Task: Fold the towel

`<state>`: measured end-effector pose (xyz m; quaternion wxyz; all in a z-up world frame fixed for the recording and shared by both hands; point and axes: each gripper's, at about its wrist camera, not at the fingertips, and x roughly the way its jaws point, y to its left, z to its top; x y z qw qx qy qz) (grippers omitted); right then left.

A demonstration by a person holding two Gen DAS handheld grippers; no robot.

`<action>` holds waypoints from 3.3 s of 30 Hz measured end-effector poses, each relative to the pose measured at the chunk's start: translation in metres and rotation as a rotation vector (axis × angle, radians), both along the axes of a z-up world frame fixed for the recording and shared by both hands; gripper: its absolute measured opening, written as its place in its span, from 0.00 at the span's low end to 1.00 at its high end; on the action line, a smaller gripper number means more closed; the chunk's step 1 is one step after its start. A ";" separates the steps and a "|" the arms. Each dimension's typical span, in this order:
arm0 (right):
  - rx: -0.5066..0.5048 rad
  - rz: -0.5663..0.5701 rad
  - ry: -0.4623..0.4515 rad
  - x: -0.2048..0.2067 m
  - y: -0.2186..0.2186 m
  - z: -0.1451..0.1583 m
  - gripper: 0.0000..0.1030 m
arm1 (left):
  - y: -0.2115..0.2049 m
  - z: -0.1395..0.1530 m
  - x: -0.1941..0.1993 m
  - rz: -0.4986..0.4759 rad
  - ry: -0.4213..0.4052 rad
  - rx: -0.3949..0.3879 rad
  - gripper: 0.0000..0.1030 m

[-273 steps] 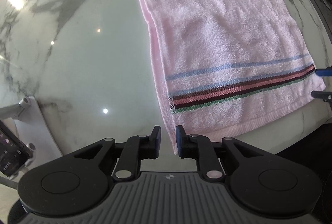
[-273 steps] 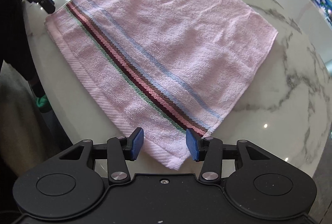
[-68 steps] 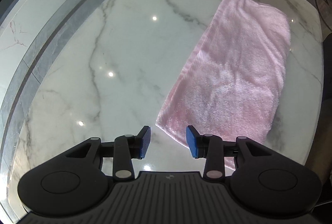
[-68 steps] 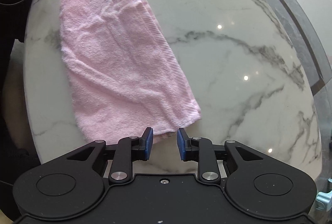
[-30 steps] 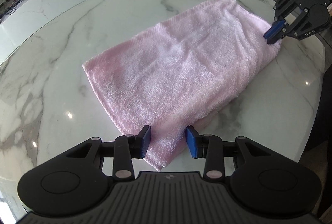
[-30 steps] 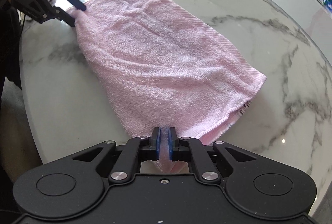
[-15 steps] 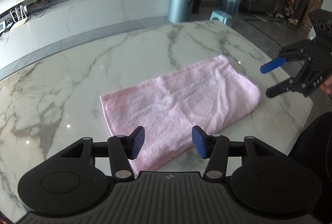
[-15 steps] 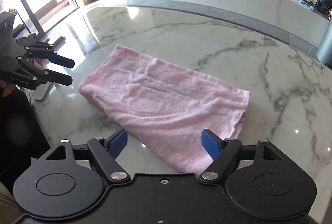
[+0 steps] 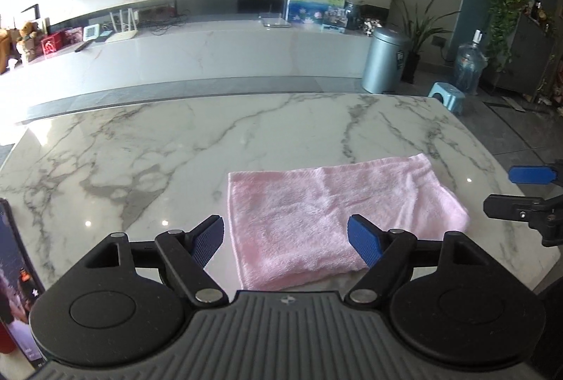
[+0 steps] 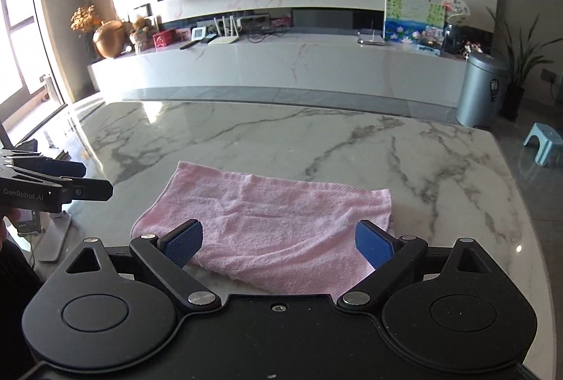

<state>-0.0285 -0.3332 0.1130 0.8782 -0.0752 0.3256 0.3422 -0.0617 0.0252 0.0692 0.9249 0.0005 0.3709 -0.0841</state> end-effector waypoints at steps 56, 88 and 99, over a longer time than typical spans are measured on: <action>0.025 -0.182 0.043 -0.045 0.007 -0.100 0.90 | -0.038 -0.092 -0.026 0.054 0.023 0.067 0.77; 0.002 -0.179 0.036 -0.045 0.014 -0.101 0.90 | -0.042 -0.099 -0.026 0.044 0.056 0.104 0.77; -0.007 -0.175 0.038 -0.045 0.015 -0.102 0.90 | -0.043 -0.100 -0.026 0.038 0.058 0.103 0.77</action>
